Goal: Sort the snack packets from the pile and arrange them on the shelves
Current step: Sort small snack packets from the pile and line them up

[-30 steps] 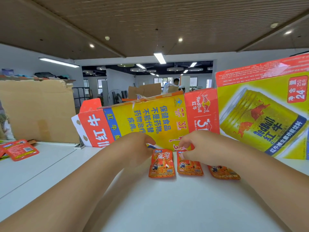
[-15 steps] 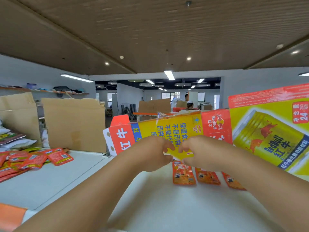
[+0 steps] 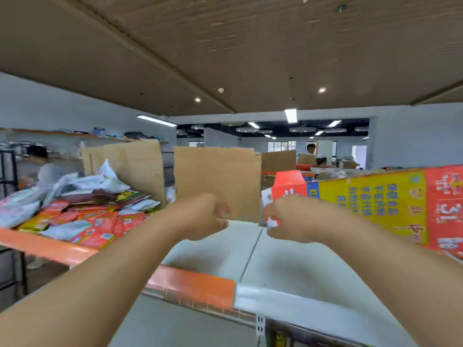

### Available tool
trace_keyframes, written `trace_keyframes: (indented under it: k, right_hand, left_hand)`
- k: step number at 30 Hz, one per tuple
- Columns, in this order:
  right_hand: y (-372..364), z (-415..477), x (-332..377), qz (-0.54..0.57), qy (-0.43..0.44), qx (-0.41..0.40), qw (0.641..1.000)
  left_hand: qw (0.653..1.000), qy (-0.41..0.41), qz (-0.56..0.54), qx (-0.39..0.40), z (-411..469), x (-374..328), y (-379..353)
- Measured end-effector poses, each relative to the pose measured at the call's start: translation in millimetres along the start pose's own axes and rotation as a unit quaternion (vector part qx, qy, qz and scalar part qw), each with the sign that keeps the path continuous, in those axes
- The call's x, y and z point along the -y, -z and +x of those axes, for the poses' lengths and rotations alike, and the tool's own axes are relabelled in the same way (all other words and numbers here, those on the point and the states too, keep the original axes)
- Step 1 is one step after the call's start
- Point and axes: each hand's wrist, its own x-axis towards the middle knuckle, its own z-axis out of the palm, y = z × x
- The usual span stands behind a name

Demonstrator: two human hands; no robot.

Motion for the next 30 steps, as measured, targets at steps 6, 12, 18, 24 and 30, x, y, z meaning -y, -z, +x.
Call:
trace_keyframes:
  k: [6, 12, 18, 24, 30]
  right_hand:
    - [0, 64, 72, 0.036, 0.042, 0.034, 0.998]
    - [-4, 129, 109, 0.026, 0.066, 0.056, 0.996]
    - [-2, 189, 122, 0.037, 0.09, 0.061, 0.993]
    - [-1, 237, 140, -0.012, 0.114, 0.09, 0.989]
    - [-5, 274, 171, -0.017, 0.113, 0.105, 0.988]
  left_hand:
    - [0.997, 0.043, 0.061, -0.017, -33, 91, 34]
    - [0.994, 0.092, 0.06, 0.015, -39, 148, 41]
    - [0.988, 0.136, 0.062, 0.041, -33, 189, 50]
    - [0.979, 0.166, 0.089, 0.074, -21, 230, 58]
    - [0.985, 0.133, 0.069, 0.083, -4, 264, 53]
